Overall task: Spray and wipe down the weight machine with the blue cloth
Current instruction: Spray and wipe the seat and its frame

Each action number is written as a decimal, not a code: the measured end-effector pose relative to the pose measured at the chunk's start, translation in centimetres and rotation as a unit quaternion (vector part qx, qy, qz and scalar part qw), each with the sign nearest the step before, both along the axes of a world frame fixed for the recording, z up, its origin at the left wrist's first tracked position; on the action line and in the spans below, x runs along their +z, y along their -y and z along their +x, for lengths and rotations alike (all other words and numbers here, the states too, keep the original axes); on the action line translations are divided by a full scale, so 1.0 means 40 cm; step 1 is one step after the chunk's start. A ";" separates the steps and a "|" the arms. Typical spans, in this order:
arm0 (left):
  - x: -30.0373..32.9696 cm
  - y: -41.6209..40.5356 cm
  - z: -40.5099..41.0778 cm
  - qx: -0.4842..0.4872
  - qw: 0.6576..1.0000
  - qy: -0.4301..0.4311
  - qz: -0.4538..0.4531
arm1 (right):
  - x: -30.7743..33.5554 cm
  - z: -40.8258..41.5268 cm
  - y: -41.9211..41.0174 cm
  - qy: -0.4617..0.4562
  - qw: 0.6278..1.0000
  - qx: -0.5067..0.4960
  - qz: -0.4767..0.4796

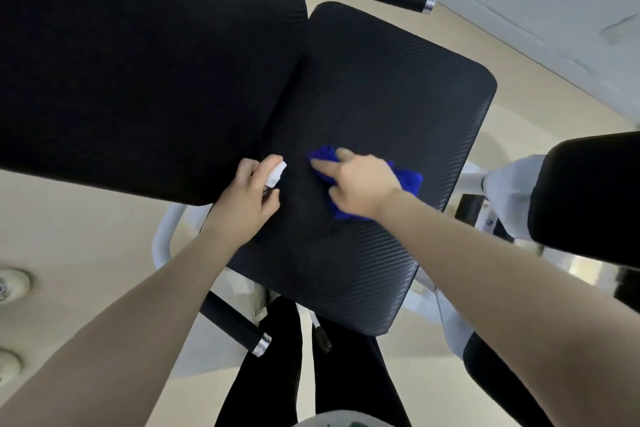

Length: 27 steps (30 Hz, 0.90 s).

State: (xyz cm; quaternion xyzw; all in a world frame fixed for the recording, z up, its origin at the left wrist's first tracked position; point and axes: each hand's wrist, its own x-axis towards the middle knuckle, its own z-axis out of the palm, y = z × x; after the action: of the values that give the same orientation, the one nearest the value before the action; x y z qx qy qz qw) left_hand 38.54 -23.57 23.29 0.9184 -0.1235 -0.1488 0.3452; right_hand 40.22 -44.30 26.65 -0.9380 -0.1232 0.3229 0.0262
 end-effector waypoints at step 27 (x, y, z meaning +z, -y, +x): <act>0.052 0.043 -0.091 -0.264 0.954 -0.051 0.133 | 0.011 -0.171 0.193 0.112 0.964 -0.231 -0.074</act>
State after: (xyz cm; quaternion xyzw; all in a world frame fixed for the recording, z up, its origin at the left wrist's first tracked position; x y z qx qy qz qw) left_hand 34.89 -25.30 25.35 0.8821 -0.3225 -0.2962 0.1740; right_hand 33.36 -52.00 27.10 -0.9704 0.1189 0.2094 0.0162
